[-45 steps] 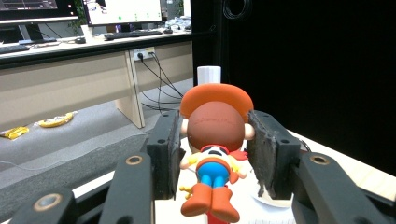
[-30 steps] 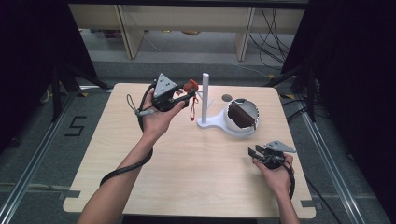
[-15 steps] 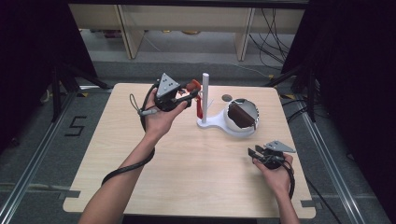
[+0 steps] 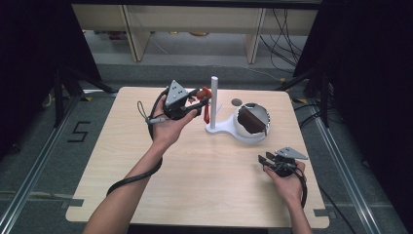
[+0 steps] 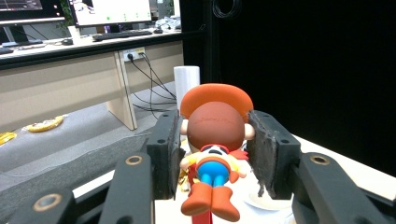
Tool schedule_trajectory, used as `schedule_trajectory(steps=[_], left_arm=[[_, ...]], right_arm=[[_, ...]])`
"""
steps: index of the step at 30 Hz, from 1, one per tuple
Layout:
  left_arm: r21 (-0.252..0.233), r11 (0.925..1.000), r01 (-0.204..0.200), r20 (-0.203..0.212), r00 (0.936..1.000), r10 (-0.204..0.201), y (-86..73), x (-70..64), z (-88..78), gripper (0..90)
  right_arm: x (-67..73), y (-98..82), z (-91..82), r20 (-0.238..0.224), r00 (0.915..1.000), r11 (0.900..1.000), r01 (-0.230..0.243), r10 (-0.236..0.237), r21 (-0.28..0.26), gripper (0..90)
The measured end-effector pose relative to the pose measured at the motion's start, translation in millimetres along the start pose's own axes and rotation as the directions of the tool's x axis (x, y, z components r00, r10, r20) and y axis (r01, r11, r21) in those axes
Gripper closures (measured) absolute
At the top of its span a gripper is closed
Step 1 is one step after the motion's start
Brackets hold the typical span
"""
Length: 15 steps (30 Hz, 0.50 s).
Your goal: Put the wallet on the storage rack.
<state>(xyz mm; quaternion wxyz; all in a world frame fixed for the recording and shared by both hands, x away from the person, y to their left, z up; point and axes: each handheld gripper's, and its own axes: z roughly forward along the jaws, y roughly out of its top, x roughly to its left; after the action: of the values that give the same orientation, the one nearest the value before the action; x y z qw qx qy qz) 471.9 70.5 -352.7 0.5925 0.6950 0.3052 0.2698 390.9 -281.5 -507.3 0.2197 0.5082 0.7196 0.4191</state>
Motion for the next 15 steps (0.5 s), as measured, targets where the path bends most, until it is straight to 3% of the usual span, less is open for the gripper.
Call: schedule_trajectory(steps=[2, 15], left_arm=[[0.001, 1.0, -0.003, 0.003, 1.0, 0.003, -1.1, -1.0, -0.7, 55.0], [0.001, 0.9999, -0.011, 0.012, 0.9999, 0.011, -7.2, -5.9, -4.7, 55.0]], right_arm=[[-2.5, 0.2, 0.8, 0.001, 0.9994, 0.999, 0.034, -0.034, -0.008, 61.0], [-2.2, -0.2, 0.7, -0.004, 0.9995, 1.0, 0.031, -0.031, 0.0, 61.0]])
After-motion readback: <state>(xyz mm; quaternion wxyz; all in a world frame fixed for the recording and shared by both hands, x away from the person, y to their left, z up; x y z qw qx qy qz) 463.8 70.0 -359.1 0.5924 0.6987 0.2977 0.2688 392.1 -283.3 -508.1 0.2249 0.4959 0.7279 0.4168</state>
